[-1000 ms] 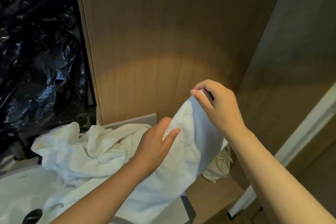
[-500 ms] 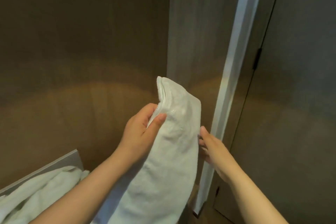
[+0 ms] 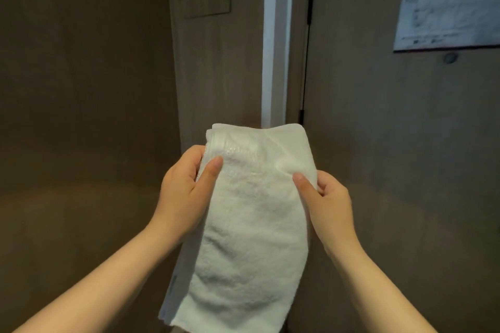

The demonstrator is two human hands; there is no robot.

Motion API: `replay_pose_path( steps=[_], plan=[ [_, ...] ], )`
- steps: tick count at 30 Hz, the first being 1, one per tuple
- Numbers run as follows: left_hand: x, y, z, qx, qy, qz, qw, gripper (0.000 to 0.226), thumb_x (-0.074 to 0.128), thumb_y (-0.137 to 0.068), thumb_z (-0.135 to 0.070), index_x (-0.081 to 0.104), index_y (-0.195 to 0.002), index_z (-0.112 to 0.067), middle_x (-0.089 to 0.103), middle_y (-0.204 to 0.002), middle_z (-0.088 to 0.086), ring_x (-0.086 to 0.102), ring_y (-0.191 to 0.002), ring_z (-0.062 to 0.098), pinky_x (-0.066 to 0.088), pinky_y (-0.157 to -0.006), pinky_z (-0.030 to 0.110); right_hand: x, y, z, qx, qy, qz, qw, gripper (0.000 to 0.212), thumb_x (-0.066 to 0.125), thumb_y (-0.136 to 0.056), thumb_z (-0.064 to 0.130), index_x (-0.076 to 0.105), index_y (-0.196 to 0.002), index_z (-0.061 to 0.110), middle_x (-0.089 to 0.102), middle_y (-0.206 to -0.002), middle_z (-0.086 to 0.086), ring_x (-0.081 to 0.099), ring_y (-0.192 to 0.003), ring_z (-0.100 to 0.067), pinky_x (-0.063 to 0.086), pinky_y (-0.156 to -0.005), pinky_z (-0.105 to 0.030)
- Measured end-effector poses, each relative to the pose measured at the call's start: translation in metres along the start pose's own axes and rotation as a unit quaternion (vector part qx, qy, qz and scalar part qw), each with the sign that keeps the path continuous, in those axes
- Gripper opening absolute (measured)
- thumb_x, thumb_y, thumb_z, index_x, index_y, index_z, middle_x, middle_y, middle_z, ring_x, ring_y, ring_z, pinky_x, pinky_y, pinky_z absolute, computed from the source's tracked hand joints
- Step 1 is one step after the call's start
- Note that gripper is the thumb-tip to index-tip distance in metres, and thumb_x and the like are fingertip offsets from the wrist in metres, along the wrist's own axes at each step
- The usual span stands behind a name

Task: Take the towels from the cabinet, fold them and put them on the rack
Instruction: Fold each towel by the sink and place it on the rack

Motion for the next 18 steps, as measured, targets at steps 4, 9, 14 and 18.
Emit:
replay_pose_path(
  steps=[4, 9, 14, 18],
  plan=[
    [0.025, -0.048, -0.024, 0.047, 0.01, -0.009, 0.999, 0.014, 0.051, -0.097, -0.028, 0.06, -0.091, -0.019, 0.06, -0.078, -0.013, 0.057, -0.072, -0.003, 0.041, -0.059, 0.005, -0.029, -0.05, 0.029, -0.063, 0.014, -0.024, 0.998, 0.024, 0.068, -0.091, 0.031, 0.067, -0.079, 0.01, 0.066, -0.069, -0.002, 0.054, -0.058, -0.008, 0.042, -0.051, -0.018],
    [0.049, -0.102, -0.034, 0.079, 0.005, -0.018, 0.997, 0.016, 0.052, -0.097, -0.029, 0.06, -0.088, -0.02, 0.06, -0.076, -0.009, 0.056, -0.069, 0.001, 0.041, -0.059, 0.008, -0.04, -0.106, 0.043, -0.103, 0.011, -0.043, 0.994, 0.017, 0.069, -0.09, 0.031, 0.068, -0.078, 0.018, 0.067, -0.067, 0.009, 0.055, -0.053, 0.0, 0.04, -0.046, -0.011],
    [0.068, -0.156, -0.025, 0.095, 0.003, -0.02, 0.995, 0.018, 0.05, -0.098, -0.03, 0.06, -0.09, -0.019, 0.061, -0.079, -0.005, 0.057, -0.072, 0.007, 0.043, -0.059, 0.014, -0.034, -0.161, 0.042, -0.117, 0.044, -0.054, 0.991, 0.017, 0.069, -0.088, 0.038, 0.069, -0.082, 0.021, 0.072, -0.075, 0.01, 0.066, -0.061, -0.008, 0.046, -0.046, -0.016],
    [0.079, -0.205, -0.008, 0.124, -0.013, -0.032, 0.992, 0.017, 0.051, -0.098, -0.028, 0.06, -0.091, -0.017, 0.06, -0.079, -0.004, 0.055, -0.072, 0.007, 0.04, -0.058, 0.013, -0.02, -0.218, 0.042, -0.136, 0.074, -0.062, 0.986, 0.019, 0.069, -0.087, 0.038, 0.069, -0.078, 0.021, 0.072, -0.07, 0.007, 0.065, -0.058, -0.01, 0.051, -0.052, -0.032]
  ],
)
Point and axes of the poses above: each hand's wrist, its own y-axis away from the middle knuckle, its own x-axis out of the palm, z = x × y, the point moved 8 cm from there along -y, towards the middle knuckle
